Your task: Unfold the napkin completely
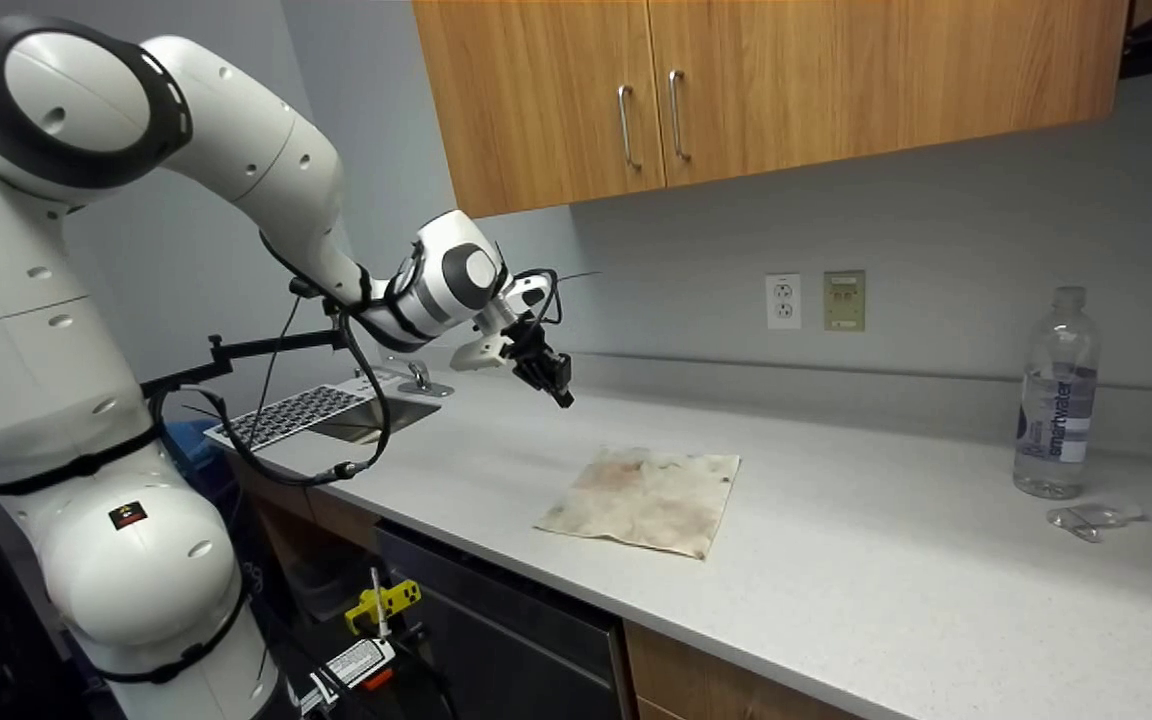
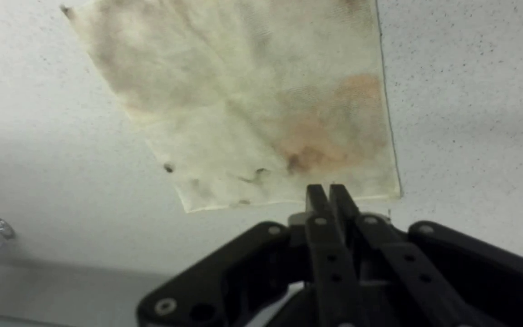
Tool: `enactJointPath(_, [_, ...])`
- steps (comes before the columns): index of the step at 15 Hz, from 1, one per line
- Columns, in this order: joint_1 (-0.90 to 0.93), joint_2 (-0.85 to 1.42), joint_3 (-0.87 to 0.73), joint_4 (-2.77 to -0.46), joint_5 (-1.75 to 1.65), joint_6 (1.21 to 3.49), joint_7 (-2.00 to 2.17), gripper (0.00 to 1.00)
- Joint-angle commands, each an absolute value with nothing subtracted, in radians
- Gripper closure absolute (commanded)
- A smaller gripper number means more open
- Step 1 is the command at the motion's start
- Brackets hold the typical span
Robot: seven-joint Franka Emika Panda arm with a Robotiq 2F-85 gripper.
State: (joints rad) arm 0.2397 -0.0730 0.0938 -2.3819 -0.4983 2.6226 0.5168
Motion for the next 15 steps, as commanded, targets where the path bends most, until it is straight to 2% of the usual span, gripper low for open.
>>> enactJointPath(1, [0.173, -0.182, 0.147, -2.447, -0.567, 2.652, 0.574, 0.59])
enactJointPath(8, [0.133, -0.234, 0.165, -2.458, -0.571, 2.704, 0.576, 0.06])
enactJointPath(9, [0.130, -0.235, 0.167, -2.456, -0.570, 2.706, 0.574, 0.01])
enactJointPath(15, [0.143, -0.240, 0.171, -2.490, -0.551, 2.684, 0.559, 0.00])
